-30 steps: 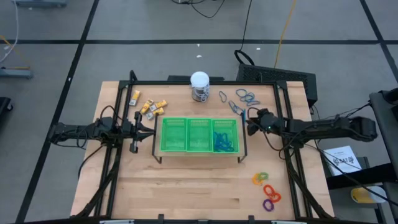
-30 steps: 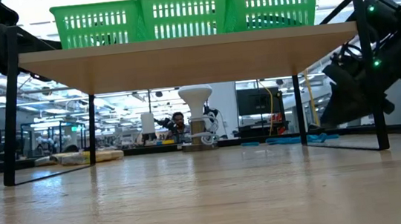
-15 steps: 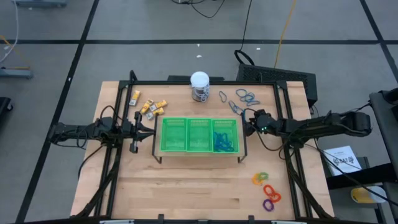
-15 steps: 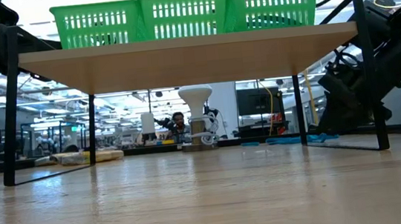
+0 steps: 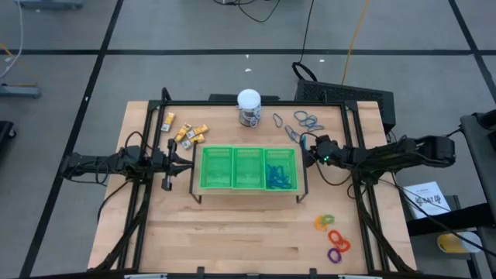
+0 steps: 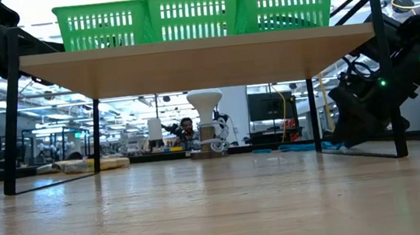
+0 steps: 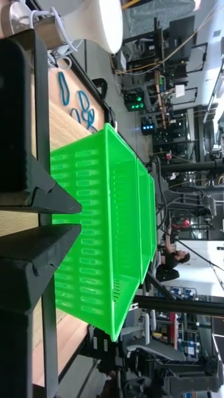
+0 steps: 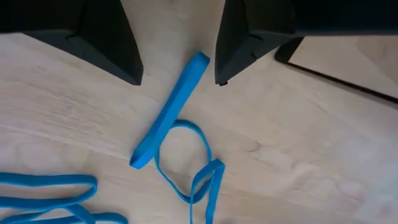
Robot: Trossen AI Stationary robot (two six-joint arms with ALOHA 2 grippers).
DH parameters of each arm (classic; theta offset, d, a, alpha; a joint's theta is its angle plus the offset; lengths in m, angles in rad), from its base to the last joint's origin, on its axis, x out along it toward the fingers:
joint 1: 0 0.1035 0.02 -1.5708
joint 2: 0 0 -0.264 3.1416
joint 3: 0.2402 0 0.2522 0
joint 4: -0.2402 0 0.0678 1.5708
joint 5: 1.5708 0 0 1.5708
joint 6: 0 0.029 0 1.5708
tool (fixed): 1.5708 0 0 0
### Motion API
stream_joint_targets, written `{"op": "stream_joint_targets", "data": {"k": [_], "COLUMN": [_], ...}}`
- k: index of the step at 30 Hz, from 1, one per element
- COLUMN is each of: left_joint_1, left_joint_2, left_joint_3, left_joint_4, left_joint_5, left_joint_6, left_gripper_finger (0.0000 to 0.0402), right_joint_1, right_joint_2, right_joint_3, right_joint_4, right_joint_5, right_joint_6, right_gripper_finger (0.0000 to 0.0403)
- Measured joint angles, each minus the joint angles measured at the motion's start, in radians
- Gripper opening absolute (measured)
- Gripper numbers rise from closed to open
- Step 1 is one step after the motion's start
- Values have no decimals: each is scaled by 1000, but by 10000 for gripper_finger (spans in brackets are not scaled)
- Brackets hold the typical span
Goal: Pick & Place Office Desk Supplies
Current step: Put the blue rubber band into the right green bin on the shelf
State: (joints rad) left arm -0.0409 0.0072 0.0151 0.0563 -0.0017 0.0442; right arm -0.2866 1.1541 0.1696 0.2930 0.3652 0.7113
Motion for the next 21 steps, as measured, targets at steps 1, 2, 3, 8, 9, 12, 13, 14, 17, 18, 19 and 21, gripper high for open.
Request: {"op": "stream_joint_targets", "data": {"k": [1,2,3,8,9,12,13,14,17,18,19,21], "left_joint_1": [0,0,0,0,0,0,0,0,0,0,0,0], "left_joint_2": [0,0,0,0,0,0,0,0,0,0,0,0], "left_joint_3": [0,0,0,0,0,0,0,0,0,0,0,0], "left_joint_4": [0,0,0,0,0,0,0,0,0,0,0,0], "left_joint_5": [0,0,0,0,0,0,0,0,0,0,0,0], "left_joint_6": [0,0,0,0,0,0,0,0,0,0,0,0], "left_gripper_finger": [45,45,45,45,45,45,45,44,45,44,45,45], "right_joint_1": [0,0,0,0,0,-1,-1,-1,-1,-1,-1,-1], "right_joint_2": [3,4,4,5,5,5,5,5,5,5,5,5], "right_joint_3": [0,0,0,0,0,0,0,0,-1,-1,-1,-2], "right_joint_4": [2,2,2,-3,-4,-6,-6,-6,-7,-7,-7,-7], "right_joint_5": [0,1,1,2,2,4,4,4,4,4,4,4], "right_joint_6": [0,0,0,-10,-13,-15,-16,-16,-19,-21,-23,-23], "right_gripper_finger": [184,178,172,138,132,114,109,103,87,82,77,67]}}
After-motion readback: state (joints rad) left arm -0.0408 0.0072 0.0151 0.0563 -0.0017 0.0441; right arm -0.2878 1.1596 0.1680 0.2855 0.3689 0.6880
